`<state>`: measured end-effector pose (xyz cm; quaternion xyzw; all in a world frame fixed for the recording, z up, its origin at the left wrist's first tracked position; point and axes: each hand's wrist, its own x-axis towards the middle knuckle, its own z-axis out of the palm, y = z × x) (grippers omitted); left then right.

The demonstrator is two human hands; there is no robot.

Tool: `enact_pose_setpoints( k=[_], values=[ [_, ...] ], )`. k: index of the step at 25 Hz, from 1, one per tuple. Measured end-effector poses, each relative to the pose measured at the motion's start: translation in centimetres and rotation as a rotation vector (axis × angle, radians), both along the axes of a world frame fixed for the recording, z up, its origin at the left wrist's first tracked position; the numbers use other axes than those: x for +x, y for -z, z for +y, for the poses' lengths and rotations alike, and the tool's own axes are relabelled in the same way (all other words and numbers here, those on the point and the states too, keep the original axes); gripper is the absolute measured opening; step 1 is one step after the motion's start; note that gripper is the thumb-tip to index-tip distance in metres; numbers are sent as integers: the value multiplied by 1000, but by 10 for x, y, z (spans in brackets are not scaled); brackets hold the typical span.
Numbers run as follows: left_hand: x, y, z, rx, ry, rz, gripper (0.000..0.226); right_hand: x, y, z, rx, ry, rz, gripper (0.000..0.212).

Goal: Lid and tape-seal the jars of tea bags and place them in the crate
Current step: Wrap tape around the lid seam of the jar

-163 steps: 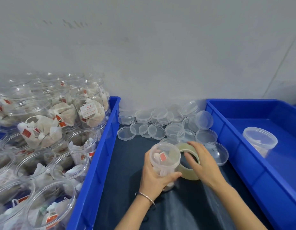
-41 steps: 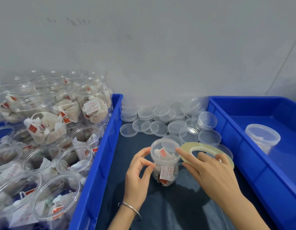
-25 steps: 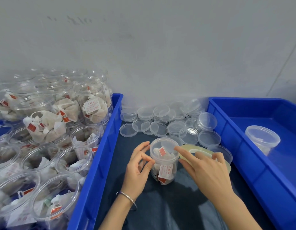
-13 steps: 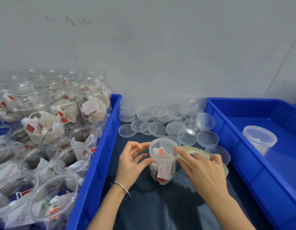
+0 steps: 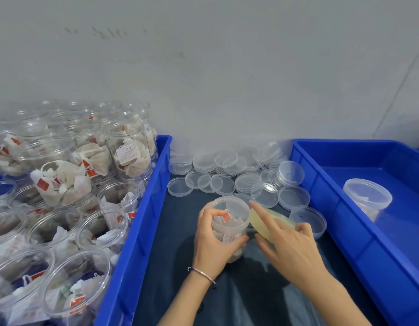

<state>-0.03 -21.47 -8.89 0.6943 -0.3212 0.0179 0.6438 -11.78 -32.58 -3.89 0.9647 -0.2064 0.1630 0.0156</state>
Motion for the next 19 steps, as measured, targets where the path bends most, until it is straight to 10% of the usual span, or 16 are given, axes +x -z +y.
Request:
enact_pose_setpoints(
  k=[19],
  values=[
    [23,-3,11,13,193,166,63,-14,-21,-55,104,31,179,26]
  ],
)
